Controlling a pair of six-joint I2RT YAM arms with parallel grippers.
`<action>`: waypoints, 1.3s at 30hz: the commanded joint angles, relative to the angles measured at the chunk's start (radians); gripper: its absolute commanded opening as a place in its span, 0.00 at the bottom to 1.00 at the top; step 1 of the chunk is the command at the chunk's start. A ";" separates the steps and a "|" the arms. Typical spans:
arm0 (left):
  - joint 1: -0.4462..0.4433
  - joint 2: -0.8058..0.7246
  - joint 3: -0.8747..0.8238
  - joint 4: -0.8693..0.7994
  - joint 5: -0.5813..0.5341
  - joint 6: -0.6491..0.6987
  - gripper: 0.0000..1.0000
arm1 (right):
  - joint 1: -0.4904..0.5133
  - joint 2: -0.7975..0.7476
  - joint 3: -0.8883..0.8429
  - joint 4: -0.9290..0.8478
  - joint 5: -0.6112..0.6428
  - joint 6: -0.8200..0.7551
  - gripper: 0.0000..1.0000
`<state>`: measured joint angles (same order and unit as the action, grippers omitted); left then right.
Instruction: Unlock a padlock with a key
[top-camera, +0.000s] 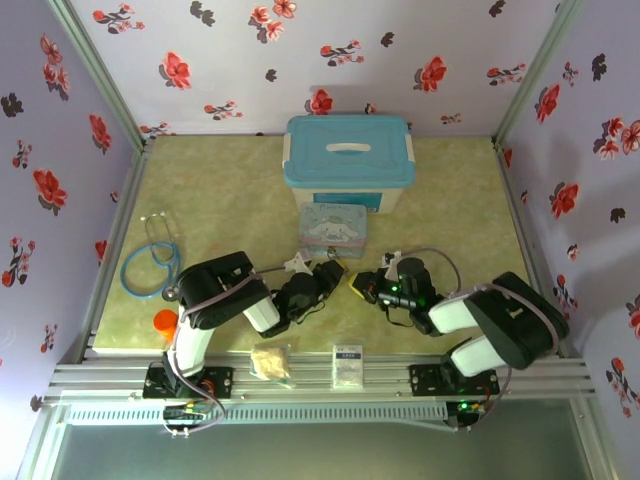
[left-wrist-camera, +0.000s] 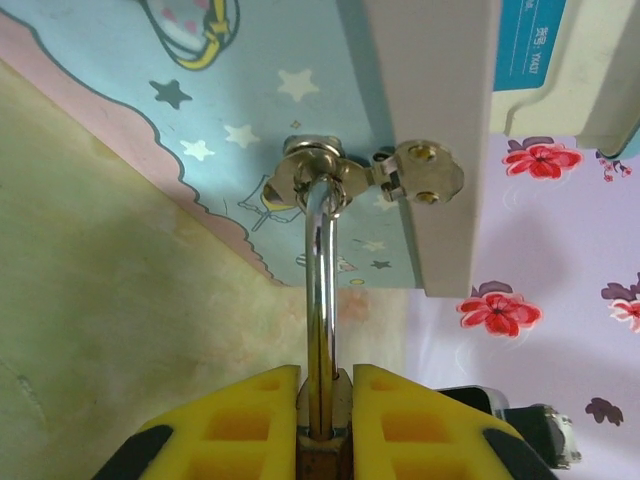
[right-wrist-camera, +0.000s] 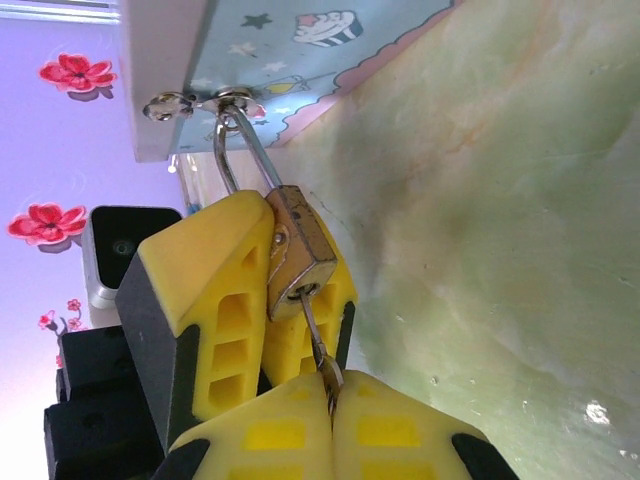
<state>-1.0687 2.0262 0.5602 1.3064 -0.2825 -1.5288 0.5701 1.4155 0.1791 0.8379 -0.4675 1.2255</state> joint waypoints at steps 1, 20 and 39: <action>-0.039 0.025 0.004 -0.039 0.092 0.001 0.00 | 0.004 -0.090 0.075 -0.050 0.084 -0.083 0.00; -0.054 0.042 0.024 -0.025 0.108 -0.020 0.00 | -0.001 0.017 0.108 0.105 0.053 -0.064 0.00; -0.069 0.006 0.014 -0.021 0.123 -0.004 0.00 | -0.031 0.059 0.172 0.094 -0.028 -0.040 0.00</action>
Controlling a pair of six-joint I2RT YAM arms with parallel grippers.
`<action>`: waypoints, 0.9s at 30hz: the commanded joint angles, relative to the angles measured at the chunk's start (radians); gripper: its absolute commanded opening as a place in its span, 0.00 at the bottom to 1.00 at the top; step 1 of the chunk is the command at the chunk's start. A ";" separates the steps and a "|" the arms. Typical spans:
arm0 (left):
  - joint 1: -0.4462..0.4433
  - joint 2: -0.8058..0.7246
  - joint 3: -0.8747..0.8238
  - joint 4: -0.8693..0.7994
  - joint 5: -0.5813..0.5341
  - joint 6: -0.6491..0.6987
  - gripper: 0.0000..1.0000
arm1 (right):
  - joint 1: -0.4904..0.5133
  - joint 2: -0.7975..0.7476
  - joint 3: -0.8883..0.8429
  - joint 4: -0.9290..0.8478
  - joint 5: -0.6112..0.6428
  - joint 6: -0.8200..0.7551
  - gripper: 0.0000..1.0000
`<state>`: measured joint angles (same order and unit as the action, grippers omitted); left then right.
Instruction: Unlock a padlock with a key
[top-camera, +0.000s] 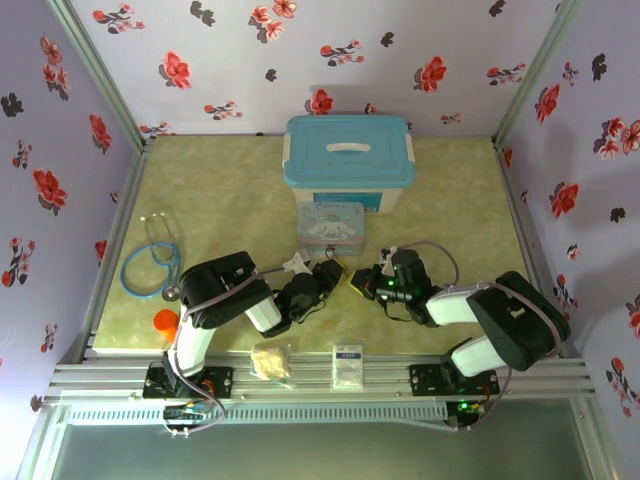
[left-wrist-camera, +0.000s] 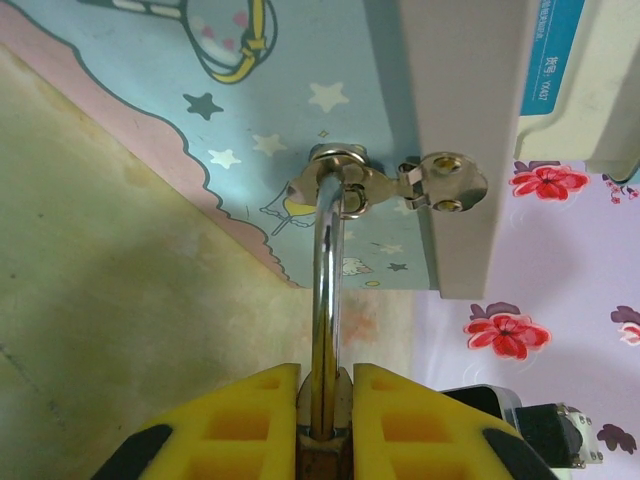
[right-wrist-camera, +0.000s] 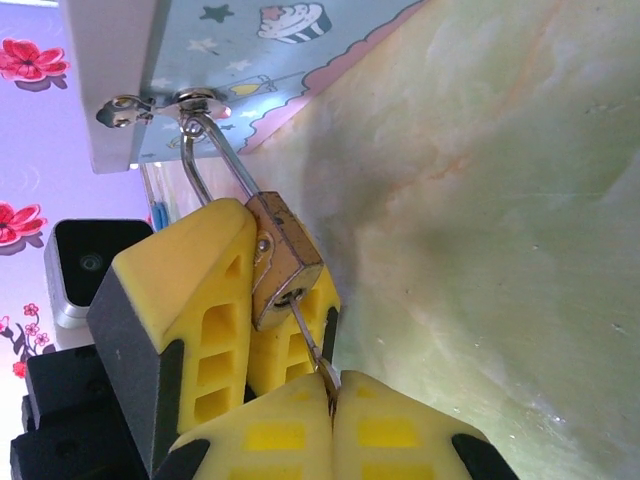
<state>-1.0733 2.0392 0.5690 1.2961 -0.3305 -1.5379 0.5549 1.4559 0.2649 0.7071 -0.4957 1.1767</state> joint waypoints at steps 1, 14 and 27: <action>-0.064 -0.010 0.004 -0.011 0.170 0.007 0.00 | -0.022 0.041 0.080 0.264 -0.017 0.027 0.00; -0.022 -0.036 -0.033 -0.001 0.143 0.013 0.00 | -0.059 -0.032 -0.018 0.042 -0.012 -0.047 0.00; -0.008 -0.008 -0.037 -0.001 0.114 -0.001 0.00 | -0.059 -0.099 -0.112 0.148 -0.024 0.054 0.00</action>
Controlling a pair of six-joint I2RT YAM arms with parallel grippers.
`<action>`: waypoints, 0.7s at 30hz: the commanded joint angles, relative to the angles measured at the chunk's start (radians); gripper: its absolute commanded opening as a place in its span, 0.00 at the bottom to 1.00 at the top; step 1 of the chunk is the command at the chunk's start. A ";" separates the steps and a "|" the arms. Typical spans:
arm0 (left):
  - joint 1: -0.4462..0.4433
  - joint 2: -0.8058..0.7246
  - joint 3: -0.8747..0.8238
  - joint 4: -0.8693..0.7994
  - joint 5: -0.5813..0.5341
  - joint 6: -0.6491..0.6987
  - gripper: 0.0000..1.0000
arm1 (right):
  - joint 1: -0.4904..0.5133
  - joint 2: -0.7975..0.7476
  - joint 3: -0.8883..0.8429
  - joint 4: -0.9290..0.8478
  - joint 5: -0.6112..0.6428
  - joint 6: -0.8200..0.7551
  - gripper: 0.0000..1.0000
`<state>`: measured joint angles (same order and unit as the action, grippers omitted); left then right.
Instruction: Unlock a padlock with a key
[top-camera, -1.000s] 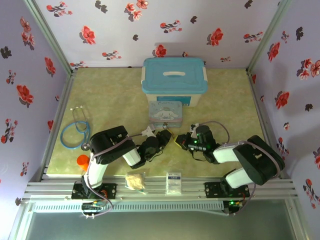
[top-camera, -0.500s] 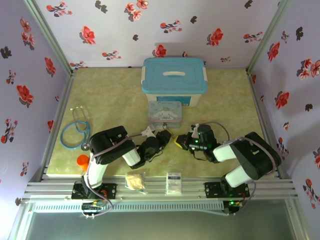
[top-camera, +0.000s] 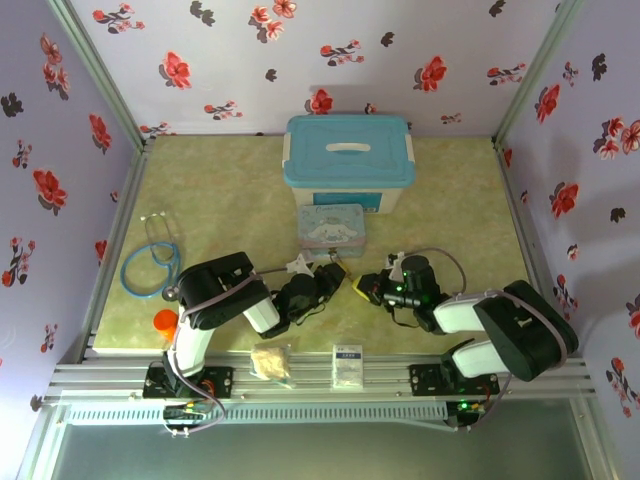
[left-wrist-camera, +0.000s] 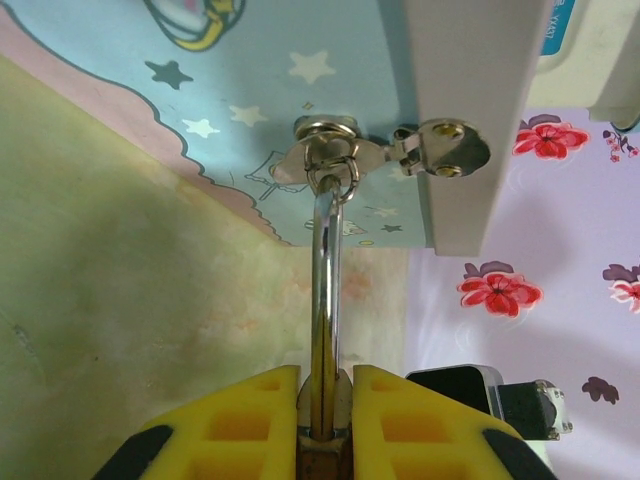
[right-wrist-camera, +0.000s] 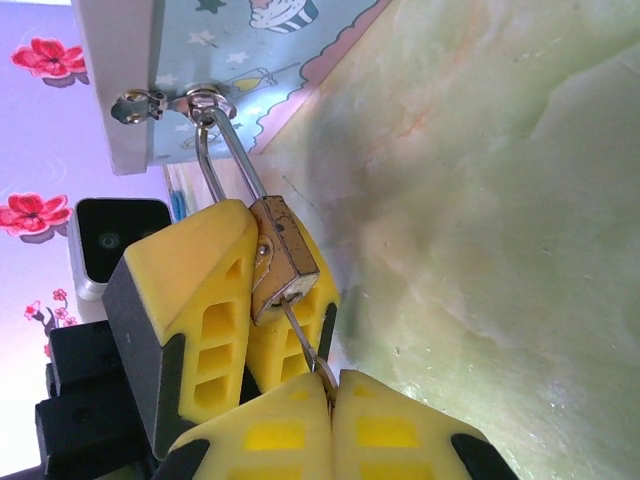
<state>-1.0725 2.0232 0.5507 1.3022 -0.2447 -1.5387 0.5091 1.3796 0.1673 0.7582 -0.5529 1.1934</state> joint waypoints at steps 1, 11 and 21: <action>-0.008 0.011 -0.020 -0.007 0.026 -0.003 0.00 | -0.012 -0.023 -0.015 0.101 0.033 0.039 0.00; -0.008 0.007 -0.009 -0.008 0.021 0.002 0.00 | 0.052 -0.032 -0.003 0.049 0.112 0.003 0.00; -0.006 0.004 -0.016 -0.011 0.004 -0.011 0.00 | 0.100 -0.037 -0.003 0.013 0.153 -0.003 0.00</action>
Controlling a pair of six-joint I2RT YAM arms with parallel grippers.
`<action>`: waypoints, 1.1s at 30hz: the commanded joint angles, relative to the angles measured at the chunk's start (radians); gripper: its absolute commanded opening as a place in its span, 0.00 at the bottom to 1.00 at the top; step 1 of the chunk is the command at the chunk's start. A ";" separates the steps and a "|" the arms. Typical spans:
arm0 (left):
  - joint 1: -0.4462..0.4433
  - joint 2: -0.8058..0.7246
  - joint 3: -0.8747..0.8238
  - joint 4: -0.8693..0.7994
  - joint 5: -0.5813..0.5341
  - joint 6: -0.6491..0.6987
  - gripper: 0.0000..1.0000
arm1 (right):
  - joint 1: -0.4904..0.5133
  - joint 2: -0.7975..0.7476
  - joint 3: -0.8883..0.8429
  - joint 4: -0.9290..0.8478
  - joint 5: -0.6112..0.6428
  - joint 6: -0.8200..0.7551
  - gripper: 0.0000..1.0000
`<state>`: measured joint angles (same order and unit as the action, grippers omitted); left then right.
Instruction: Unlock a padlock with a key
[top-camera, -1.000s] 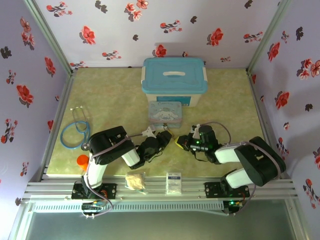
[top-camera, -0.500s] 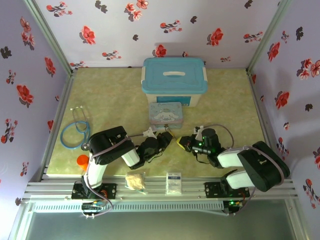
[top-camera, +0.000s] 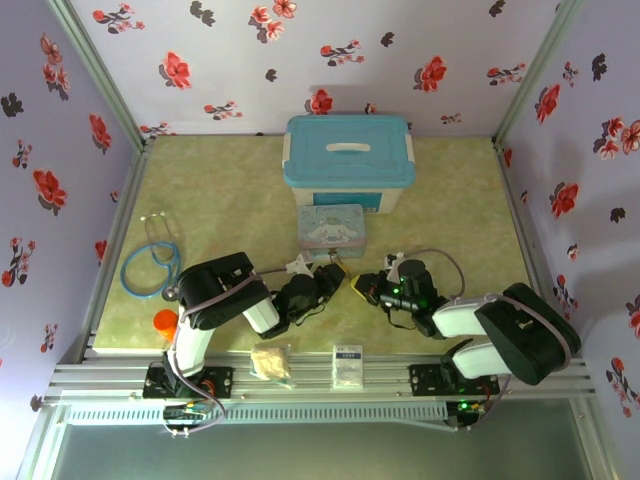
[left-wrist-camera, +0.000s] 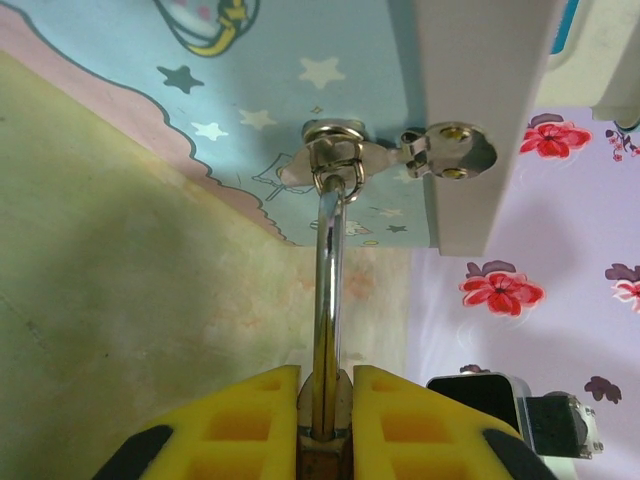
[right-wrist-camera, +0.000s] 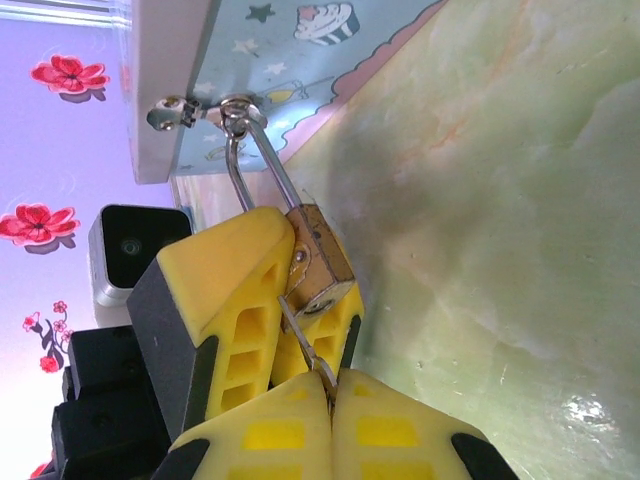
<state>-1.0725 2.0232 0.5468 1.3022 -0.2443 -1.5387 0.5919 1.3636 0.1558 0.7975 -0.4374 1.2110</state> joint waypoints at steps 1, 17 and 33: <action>-0.006 0.004 -0.010 -0.013 0.004 -0.011 0.00 | 0.026 -0.027 0.003 -0.038 0.044 -0.022 0.00; -0.008 0.002 -0.020 -0.010 0.005 -0.011 0.00 | 0.032 0.063 -0.030 0.085 0.055 0.025 0.00; -0.012 0.016 -0.001 -0.010 0.009 -0.014 0.00 | 0.032 -0.145 -0.059 -0.117 0.112 -0.023 0.00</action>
<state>-1.0733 2.0232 0.5434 1.3079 -0.2501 -1.5387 0.6228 1.2583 0.0944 0.7784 -0.3614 1.2221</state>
